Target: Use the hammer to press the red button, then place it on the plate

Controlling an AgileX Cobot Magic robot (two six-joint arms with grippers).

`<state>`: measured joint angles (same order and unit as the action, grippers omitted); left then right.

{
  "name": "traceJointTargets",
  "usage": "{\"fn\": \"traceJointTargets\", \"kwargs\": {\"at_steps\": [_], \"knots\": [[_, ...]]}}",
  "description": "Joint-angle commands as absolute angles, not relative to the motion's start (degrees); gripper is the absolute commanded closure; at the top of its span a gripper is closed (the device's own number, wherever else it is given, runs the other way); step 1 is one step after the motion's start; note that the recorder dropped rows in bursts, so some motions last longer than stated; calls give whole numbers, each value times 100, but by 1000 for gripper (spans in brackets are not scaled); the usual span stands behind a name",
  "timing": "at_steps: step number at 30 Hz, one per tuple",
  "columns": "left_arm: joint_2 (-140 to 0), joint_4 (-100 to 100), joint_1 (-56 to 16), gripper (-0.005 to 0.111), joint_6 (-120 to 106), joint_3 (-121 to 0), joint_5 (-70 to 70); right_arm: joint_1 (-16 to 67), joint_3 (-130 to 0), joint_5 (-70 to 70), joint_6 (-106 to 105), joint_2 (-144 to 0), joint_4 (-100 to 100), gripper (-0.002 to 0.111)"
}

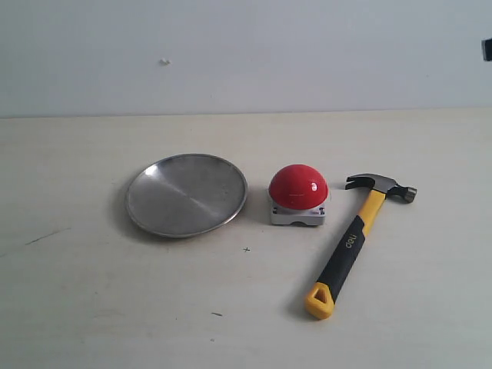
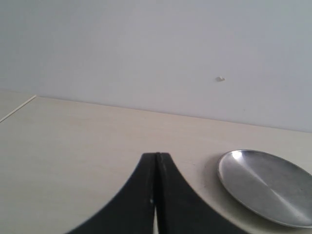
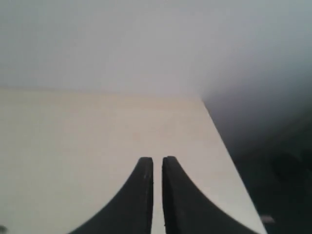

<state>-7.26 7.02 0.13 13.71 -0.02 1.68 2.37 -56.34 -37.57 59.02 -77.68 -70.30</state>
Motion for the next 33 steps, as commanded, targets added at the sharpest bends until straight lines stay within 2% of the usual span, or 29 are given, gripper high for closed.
{"fn": "traceJointTargets", "kwargs": {"at_steps": [1,5,22,26,33], "knots": [[-715,670,8,107,1372,0,170,236,-6470,-5692,3848,-8523,-5185,98],[-715,670,8,107,1372,0,170,236,-6842,-6435,3713,-8880,-3562,98],[-715,670,8,107,1372,0,170,264,-6842,-6317,3639,-9018,2245,98],[-715,670,8,107,1372,0,170,264,-6842,-6316,3639,-9018,2852,98],[-715,670,8,107,1372,0,170,264,-6842,-6316,3639,-9018,2801,98]]}}
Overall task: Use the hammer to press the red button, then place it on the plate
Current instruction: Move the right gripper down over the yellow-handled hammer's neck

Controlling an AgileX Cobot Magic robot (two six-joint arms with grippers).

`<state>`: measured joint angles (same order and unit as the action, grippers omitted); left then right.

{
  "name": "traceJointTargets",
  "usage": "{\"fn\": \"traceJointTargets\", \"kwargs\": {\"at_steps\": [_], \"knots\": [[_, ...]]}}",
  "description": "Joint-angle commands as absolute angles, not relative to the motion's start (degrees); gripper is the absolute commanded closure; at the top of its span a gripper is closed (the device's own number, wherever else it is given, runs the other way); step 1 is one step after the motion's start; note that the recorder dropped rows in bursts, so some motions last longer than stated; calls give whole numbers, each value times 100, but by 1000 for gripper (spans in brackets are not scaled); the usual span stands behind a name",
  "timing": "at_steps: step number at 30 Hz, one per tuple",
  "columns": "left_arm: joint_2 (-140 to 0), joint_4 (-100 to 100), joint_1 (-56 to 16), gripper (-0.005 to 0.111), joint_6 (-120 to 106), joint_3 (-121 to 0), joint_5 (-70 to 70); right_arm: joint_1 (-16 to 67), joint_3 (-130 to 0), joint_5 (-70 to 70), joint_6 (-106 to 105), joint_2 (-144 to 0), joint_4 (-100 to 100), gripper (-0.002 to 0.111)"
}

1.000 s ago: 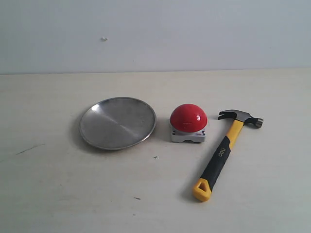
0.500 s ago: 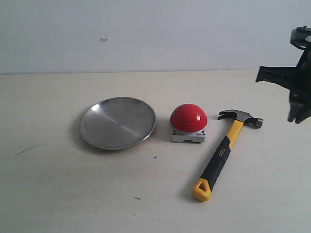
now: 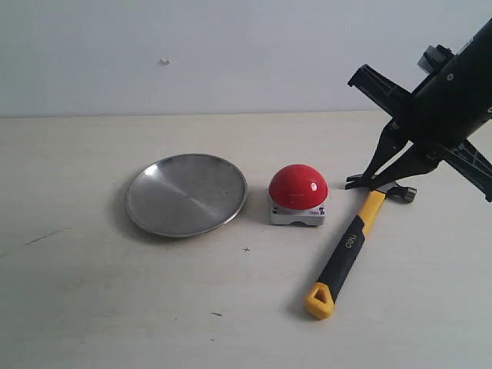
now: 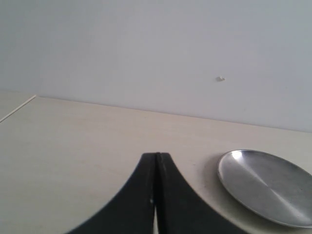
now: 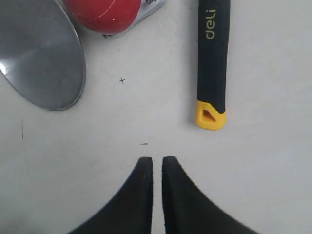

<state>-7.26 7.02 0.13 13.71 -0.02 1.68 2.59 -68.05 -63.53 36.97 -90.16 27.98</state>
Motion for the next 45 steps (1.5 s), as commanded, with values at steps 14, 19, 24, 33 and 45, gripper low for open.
{"fn": "traceJointTargets", "kwargs": {"at_steps": [14,19,24,33,45], "knots": [[-715,670,8,107,1372,0,170,264,-6842,-6047,3927,-9018,2679,98],[-715,670,8,107,1372,0,170,264,-6842,-4664,4265,-9044,2497,98],[-715,670,8,107,1372,0,170,264,-6842,-3854,4254,-9044,2175,98],[-715,670,8,107,1372,0,170,264,-6842,-3227,4268,-9079,1986,98],[-715,670,8,107,1372,0,170,287,-6842,-3613,4981,-9082,1956,103]]}}
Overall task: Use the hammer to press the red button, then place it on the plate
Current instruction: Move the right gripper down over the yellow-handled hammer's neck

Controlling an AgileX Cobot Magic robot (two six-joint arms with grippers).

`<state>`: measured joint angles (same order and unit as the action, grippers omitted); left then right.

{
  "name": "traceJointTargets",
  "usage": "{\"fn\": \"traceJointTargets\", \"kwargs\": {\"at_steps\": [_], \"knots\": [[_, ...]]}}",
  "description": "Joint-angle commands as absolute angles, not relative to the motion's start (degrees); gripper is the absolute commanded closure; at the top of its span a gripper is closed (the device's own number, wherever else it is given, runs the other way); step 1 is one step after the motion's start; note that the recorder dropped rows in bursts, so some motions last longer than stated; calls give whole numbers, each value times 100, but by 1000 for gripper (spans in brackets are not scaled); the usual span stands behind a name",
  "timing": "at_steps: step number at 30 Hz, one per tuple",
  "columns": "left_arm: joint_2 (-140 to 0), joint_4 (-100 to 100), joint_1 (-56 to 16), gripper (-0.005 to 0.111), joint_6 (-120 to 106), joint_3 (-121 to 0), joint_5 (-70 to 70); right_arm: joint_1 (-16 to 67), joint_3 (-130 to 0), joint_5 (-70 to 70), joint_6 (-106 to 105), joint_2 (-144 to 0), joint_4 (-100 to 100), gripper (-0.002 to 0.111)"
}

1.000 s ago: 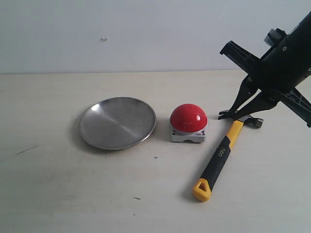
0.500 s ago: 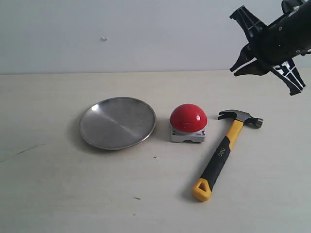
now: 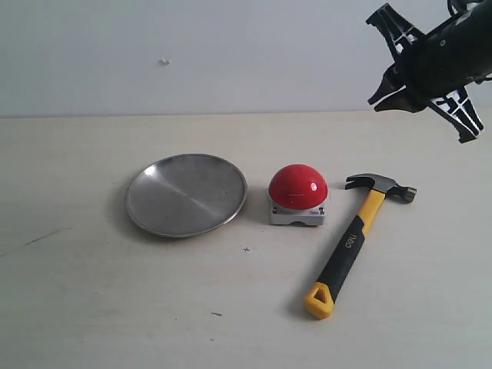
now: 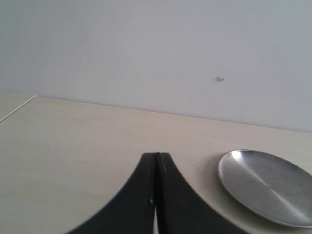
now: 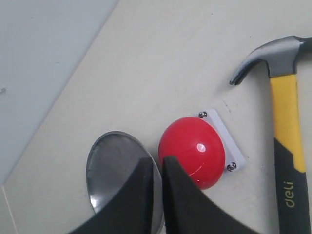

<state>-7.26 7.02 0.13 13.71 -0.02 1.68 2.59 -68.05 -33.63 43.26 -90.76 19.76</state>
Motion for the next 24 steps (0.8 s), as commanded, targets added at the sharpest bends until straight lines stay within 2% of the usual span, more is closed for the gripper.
{"fn": "traceJointTargets", "kwargs": {"at_steps": [1,7,11,18,24], "knots": [[-715,670,8,107,1372,0,170,343,-6842,-3683,5209,-9082,1948,107],[-715,670,8,107,1372,0,170,961,-6842,-3850,6895,-9058,491,108],[-715,670,8,107,1372,0,170,1300,-6842,-4568,8332,-9085,-795,108],[-715,670,8,107,1372,0,170,1336,-6989,-4911,8394,-9377,-424,108],[-715,670,8,107,1372,0,170,1543,-7896,-5857,8420,-10216,-1069,108]]}}
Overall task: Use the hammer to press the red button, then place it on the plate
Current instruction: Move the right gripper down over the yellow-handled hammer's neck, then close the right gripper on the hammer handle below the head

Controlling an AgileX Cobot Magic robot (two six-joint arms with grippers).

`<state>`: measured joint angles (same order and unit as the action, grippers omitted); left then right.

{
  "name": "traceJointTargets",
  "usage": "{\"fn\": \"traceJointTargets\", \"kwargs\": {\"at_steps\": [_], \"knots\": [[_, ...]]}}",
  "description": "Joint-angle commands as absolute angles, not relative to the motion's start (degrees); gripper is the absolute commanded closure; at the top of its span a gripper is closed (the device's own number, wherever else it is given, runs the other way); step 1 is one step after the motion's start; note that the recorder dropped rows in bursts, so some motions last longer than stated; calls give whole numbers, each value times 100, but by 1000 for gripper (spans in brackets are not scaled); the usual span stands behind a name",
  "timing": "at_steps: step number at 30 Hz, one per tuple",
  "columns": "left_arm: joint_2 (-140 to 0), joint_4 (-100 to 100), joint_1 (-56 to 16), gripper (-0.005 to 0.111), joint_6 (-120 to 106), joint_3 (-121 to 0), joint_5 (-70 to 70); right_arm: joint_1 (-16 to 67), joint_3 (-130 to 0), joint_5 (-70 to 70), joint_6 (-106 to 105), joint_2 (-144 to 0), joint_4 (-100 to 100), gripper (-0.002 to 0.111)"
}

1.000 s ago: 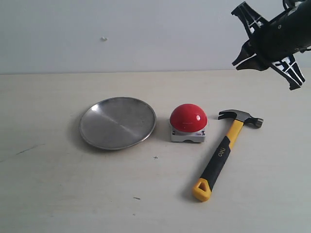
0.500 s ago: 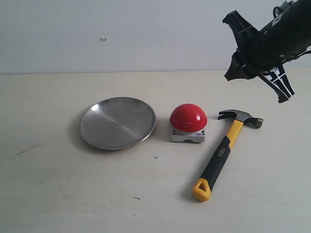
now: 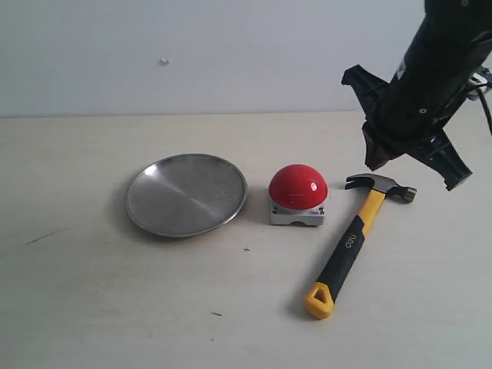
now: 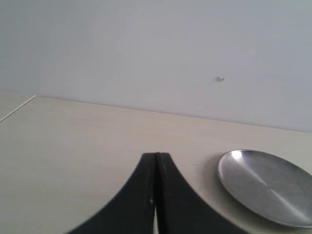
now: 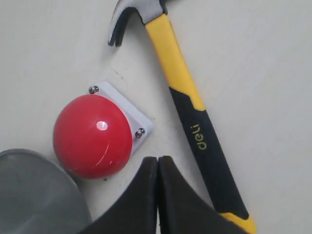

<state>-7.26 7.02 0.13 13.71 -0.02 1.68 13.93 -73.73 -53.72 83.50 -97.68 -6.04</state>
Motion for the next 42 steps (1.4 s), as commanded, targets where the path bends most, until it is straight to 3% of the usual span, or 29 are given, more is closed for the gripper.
{"fn": "traceJointTargets", "kwargs": {"at_steps": [1,7,34,42], "knots": [[-715,670,8,107,1372,0,170,1591,-8058,-6003,8487,-10374,-1133,108],[-715,670,8,107,1372,0,170,1630,-8576,-6644,8532,-11060,-1084,108],[-715,670,8,107,1372,0,170,1590,-8721,-5872,8255,-11448,-608,108],[-715,670,8,107,1372,0,170,1577,-8977,-6002,8544,-11871,-1587,108]]}}
